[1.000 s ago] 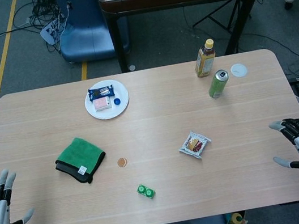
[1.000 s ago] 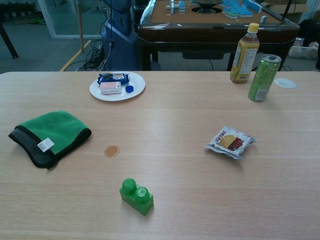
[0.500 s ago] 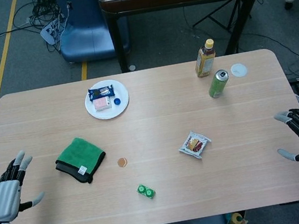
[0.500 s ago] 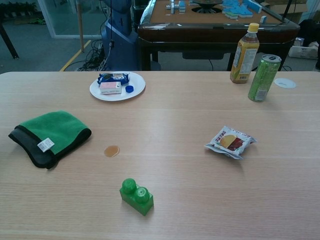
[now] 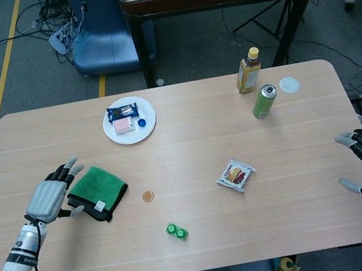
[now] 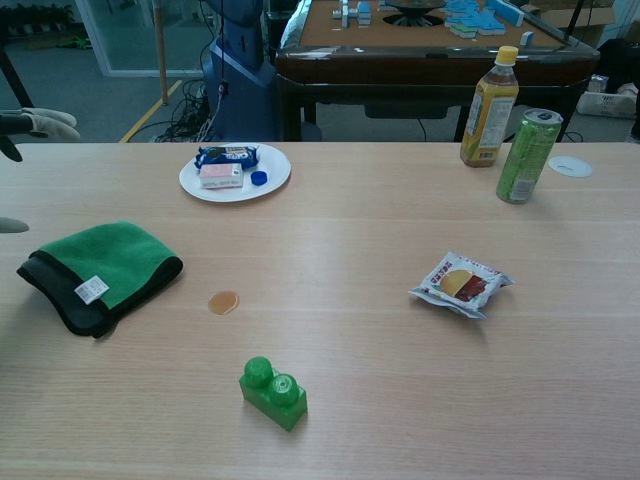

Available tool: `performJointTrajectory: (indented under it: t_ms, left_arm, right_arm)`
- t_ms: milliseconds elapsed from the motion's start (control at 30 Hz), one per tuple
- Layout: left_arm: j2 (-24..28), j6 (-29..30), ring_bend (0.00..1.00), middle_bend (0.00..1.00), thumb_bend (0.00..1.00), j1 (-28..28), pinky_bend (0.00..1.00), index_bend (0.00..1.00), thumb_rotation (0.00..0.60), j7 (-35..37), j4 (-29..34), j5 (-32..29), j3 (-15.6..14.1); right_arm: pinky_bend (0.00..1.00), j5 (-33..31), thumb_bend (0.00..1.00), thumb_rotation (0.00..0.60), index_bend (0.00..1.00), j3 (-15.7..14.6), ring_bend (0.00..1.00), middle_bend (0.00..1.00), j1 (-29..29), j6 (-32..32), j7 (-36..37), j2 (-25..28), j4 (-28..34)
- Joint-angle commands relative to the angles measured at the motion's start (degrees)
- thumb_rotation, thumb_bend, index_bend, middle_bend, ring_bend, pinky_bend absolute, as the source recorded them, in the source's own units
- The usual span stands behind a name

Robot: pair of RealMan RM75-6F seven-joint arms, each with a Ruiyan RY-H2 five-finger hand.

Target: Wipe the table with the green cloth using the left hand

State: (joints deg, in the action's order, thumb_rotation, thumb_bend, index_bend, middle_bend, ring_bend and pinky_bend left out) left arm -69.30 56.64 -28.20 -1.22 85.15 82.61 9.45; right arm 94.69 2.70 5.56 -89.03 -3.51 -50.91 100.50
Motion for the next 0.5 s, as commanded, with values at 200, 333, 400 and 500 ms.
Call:
performJointTrajectory:
  t_ms: [200,333,400,500]
  left_arm:
    - [-6.55,-8.73,0.09,0.02,0.14,-7.19,0.2,0.11,0.6,-5.35,-7.58,-4.99,0.46]
    - [-8.58,-12.1,0.09,0.02,0.14,-9.51,0.2,0.11,0.6,-8.55,-10.34,-7.38,-0.09]
    - [-9.37,-13.3,0.09,0.02,0.14,-10.39,0.2,0.11,0.6,-10.29,-11.35,-8.63,-0.42]
    - [-10.36,-14.45,0.09,0.02,0.14,-11.34,0.2,0.11,0.6,-12.53,-12.64,-10.44,-0.84]
  right_arm:
    - [0.19,-0.09,0.2,0.6,0.23,-0.23,0.19,0.26,-0.34,0.07,-0.03,-0.07,-0.02]
    - [0.2,-0.09,0.2,0.6,0.23,-0.41,0.19,0.26,-0.7,-0.13,0.01,-0.04,-0.15]
    - [0.19,-0.23,0.2,0.6,0.23,-0.48,0.19,0.26,-0.92,-0.25,0.16,-0.06,-0.29]
    - [0.19,-0.46,0.2,0.6,0.23,-0.55,0.19,0.26,-1.27,-0.52,0.53,-0.13,-0.6]
